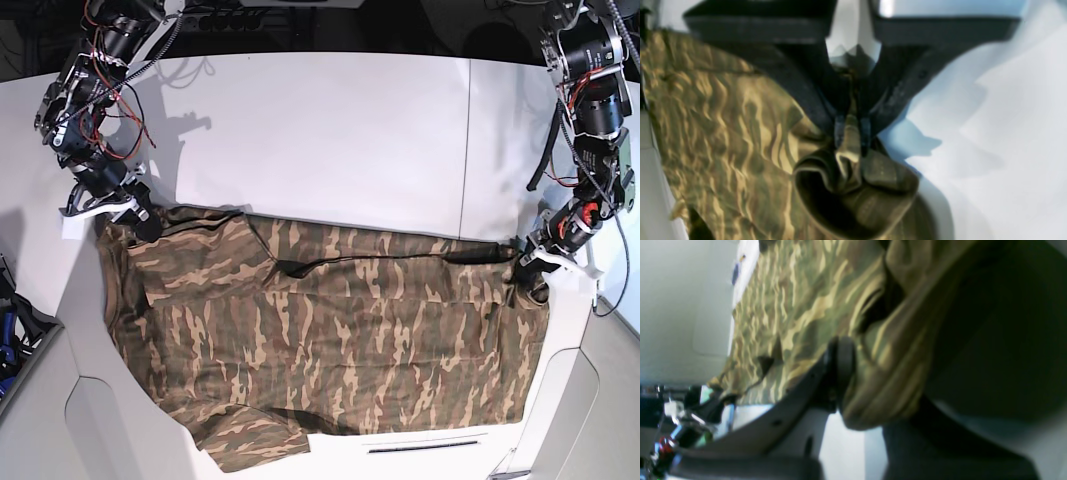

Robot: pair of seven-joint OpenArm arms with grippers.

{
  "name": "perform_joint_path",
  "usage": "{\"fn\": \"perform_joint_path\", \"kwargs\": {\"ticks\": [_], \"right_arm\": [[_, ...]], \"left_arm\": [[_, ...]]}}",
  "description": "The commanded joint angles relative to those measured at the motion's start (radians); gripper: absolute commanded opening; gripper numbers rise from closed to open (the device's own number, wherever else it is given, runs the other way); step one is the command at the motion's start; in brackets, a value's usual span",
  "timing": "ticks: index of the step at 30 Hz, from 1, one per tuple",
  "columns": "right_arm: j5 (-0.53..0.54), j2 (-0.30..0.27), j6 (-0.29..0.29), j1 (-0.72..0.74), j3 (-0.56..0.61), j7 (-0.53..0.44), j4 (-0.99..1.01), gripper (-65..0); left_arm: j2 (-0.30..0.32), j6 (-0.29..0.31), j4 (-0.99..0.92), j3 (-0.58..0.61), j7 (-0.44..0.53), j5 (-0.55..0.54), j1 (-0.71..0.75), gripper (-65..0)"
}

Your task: Fold the T-shirt properly

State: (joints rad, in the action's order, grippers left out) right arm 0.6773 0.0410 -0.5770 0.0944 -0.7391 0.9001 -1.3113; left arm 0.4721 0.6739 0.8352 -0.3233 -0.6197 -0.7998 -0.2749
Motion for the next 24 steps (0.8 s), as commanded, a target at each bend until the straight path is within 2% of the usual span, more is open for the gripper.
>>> {"fn": "perform_joint_path", "kwargs": {"ticks": [1, 4, 8, 15, 19, 24], "right_arm": [[0.022, -0.017, -0.014, 0.013, 0.001, 0.003, -0.032, -65.0], [0.024, -0.032, -0.014, 0.009, 0.001, 0.062, -0.073, -65.0], [0.112, -0.062, -0.014, 0.001, 0.001, 0.134, -0.089, -65.0], [0.274, -0.098, -0.014, -0.06, 0.001, 0.238, -0.118, -65.0], [0.311, -0.121, -0.014, -0.121, 0.001, 0.251, -0.165, -65.0], [0.323, -0.164, -0.014, -0.207, 0.001, 0.26, -0.222, -65.0]], "left_arm": [[0.032, 0.024, 0.027, -0.016, -0.004, -0.037, -0.021, -65.0], [0.045, 0.024, 0.047, -0.058, -0.098, -0.087, -0.021, -65.0], [0.064, 0.024, 0.077, -0.104, -0.196, -0.164, -0.013, -65.0], [0.102, 0.024, 0.174, -0.123, -0.272, -0.244, 0.083, -65.0], [0.101, 0.024, 0.259, -0.13, -0.29, -0.298, 0.184, -65.0], [0.101, 0.024, 0.372, -0.13, -0.29, -0.304, 0.322, -65.0]]}}
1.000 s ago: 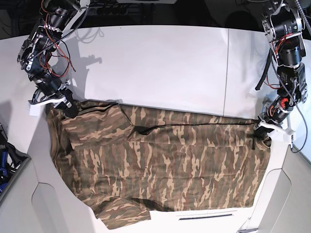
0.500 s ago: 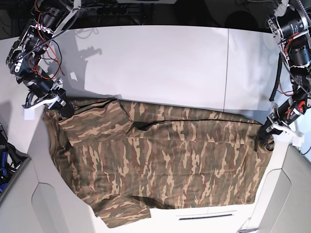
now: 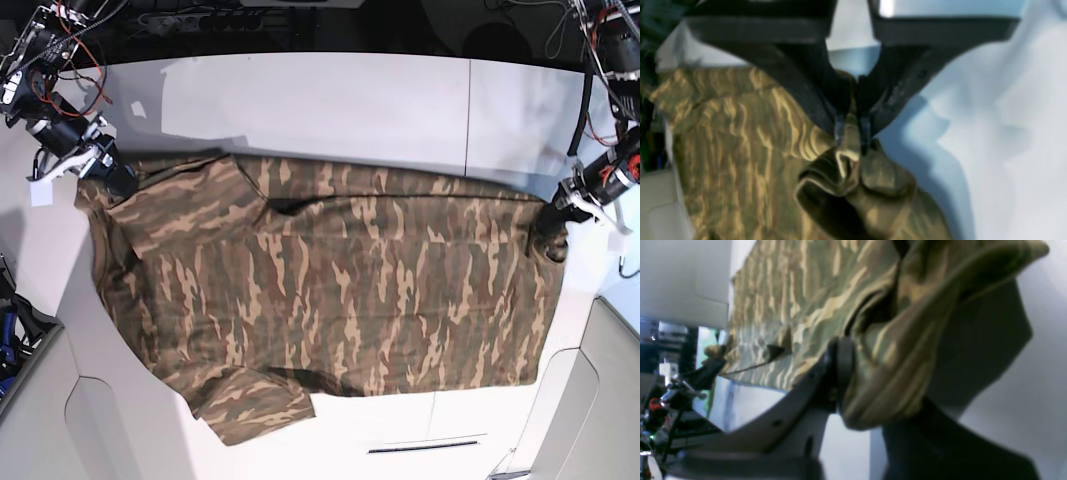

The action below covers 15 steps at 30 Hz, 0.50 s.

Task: Fold the T-shirt properly
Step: 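Pull the shirt edge away from the hem with both grippers, release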

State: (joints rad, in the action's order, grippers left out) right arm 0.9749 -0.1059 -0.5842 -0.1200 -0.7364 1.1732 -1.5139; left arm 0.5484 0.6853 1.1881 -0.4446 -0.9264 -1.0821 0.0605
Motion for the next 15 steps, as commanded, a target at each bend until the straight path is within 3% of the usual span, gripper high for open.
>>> {"fn": "perform_joint_path", "kwargs": {"ticks": [1, 15], "right_arm": [[0.033, -0.029, -0.007, -0.012, -0.002, -0.013, -0.027, -65.0], [0.089, -0.159, -0.016, -0.2, -0.024, -0.011, -0.053, -65.0]], "left_arm": [[0.024, 0.013, 0.041, -0.008, 0.017, -0.023, 0.014, -65.0], [0.011, 0.013, 0.266, -0.024, -0.029, -0.129, 0.301, -65.0]]}}
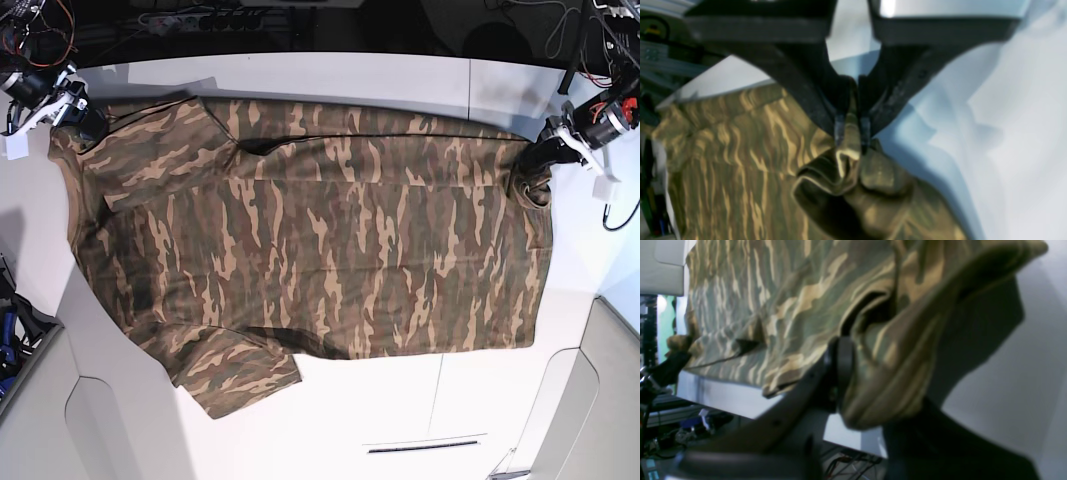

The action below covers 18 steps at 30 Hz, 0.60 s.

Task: Fold the T-shirt properly
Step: 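Pull the shirt edge away from the hem with both grippers, release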

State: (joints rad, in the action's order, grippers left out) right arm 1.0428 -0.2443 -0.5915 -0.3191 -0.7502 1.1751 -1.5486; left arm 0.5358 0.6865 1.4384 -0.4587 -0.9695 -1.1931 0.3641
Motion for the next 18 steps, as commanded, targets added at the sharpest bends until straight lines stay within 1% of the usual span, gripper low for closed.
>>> {"fn": "perform_joint_path", "kwargs": {"ticks": [1, 6, 11, 12, 14, 15, 16, 17, 18], "right_arm": [[0.022, -0.026, -0.009, -0.005, -0.015, -0.014, -0.019, -65.0], [0.0, -0.03, -0.008, -0.011, -0.02, -0.014, -0.018, -65.0], [-0.016, -0.03, -0.007, -0.011, -0.02, -0.016, -0.018, -65.0], [-0.018, -0.03, -0.007, -0.011, -0.02, -0.016, -0.018, -65.0], [-0.029, -0.031, -0.007, -0.01, -0.02, -0.034, -0.018, -65.0], [-0.046, -0.031, -0.007, -0.008, -0.02, -0.057, -0.018, -58.8], [-0.07, -0.033, -0.007, -0.008, -0.021, -0.086, -0.018, -51.5], [-0.094, -0.038, -0.007, -0.008, -0.021, -0.114, -0.018, -44.5], [-0.116, -0.046, -0.007, -0.008, -0.021, -0.139, -0.018, -39.2]], "left_arm": [[0.024, 0.012, 0.032, -0.01, 0.014, -0.021, 0.019, -65.0], [0.023, 0.012, 0.097, -0.01, 0.015, -0.023, 0.11, -65.0], [0.008, 0.012, 0.099, -0.01, 0.015, -0.023, 0.118, -65.0], [0.003, 0.012, 0.099, -0.01, 0.015, -0.023, 0.118, -63.3], [-0.005, 0.012, 0.099, -0.011, 0.003, -0.019, 0.118, -49.4], [-0.005, 0.012, 0.099, -0.013, -0.019, -0.02, 0.117, -43.1], [-0.005, 0.012, 0.099, -0.019, -0.035, -0.021, 0.116, -39.3], [-0.006, 0.012, 0.099, -0.034, -0.04, -0.023, 0.116, -38.8], [-0.007, 0.012, 0.099, -0.052, -0.039, -0.024, 0.116, -38.8]]}}
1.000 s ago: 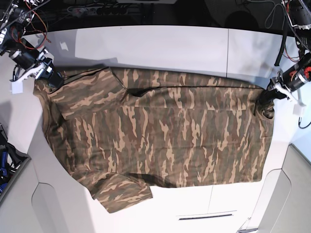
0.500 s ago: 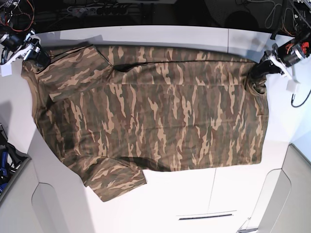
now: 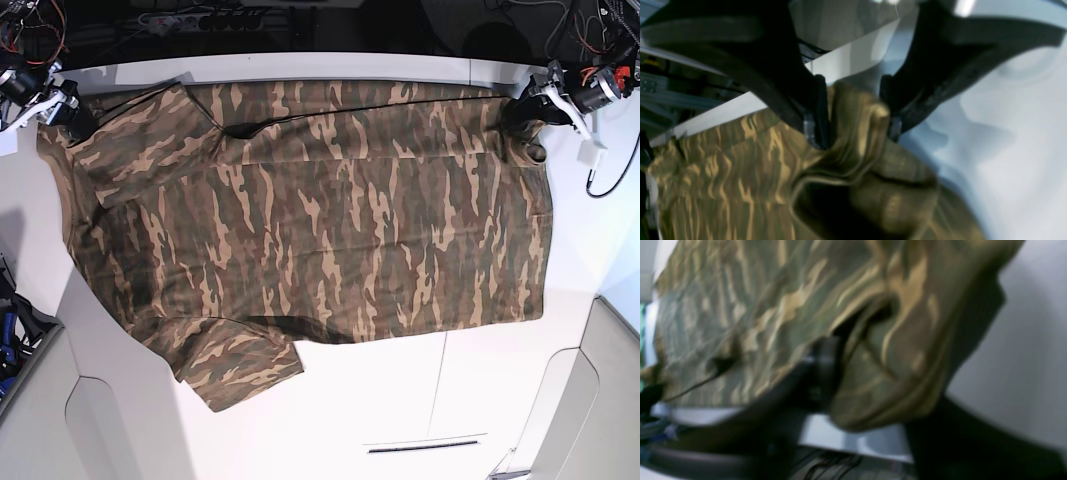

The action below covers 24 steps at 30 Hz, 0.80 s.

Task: Fold the T-shirt properly
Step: 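Pull the shirt edge away from the hem with both grippers, release, then grasp the shirt's hem corners with both grippers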

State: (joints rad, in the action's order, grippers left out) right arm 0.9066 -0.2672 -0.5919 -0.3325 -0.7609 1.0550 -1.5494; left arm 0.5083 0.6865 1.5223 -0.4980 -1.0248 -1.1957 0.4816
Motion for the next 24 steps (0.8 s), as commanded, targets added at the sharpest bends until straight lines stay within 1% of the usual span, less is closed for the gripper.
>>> {"fn": "perform_joint_path", "kwargs": {"ticks": [1, 2, 8, 12, 14, 16, 18, 22, 24], "right_arm": [[0.007, -0.034, -0.006, 0.005, -0.011, -0.039, -0.018, -35.5], [-0.001, -0.047, -0.006, 0.005, -0.013, -0.053, -0.018, -33.7], [-0.013, -0.119, -0.006, 0.042, -0.055, -0.065, -0.018, -33.6], [-0.026, -0.137, 0.005, 0.127, -0.097, -0.071, -0.018, -33.6], [-0.053, -0.137, 0.005, 0.171, -0.103, -0.107, -0.018, -33.6], [-0.091, -0.134, 0.005, 0.215, -0.103, -0.17, -0.015, -33.6], [-0.122, -0.135, 0.011, 0.261, -0.1, -0.218, -0.006, -33.6], [-0.167, -0.135, 0.02, 0.357, -0.069, -0.235, 0.033, -33.6], [-0.189, -0.135, 0.02, 0.406, -0.039, -0.252, 0.078, -33.6]], "left_arm": [[0.021, 0.012, 0.015, -0.036, 0.018, -0.026, -0.002, -38.8], [0.021, 0.012, 0.016, -0.065, 0.018, -0.034, -0.002, -38.8], [0.022, 0.012, 0.016, -0.254, -0.005, -0.1, -0.002, -38.8], [0.024, 0.012, 0.016, -0.326, 0.001, -0.132, -0.003, -38.8], [0.024, 0.012, 0.016, -0.347, 0.019, -0.127, -0.015, -38.3], [0.024, 0.012, 0.016, -0.359, 0.039, -0.108, -0.046, -32.7], [0.024, 0.012, 0.016, -0.359, 0.071, -0.057, -0.093, -27.5], [0.032, 0.012, 0.015, -0.324, 0.113, 0.1, -0.205, -26.8], [0.045, 0.012, 0.005, -0.282, 0.145, 0.151, -0.245, -26.8]]}}
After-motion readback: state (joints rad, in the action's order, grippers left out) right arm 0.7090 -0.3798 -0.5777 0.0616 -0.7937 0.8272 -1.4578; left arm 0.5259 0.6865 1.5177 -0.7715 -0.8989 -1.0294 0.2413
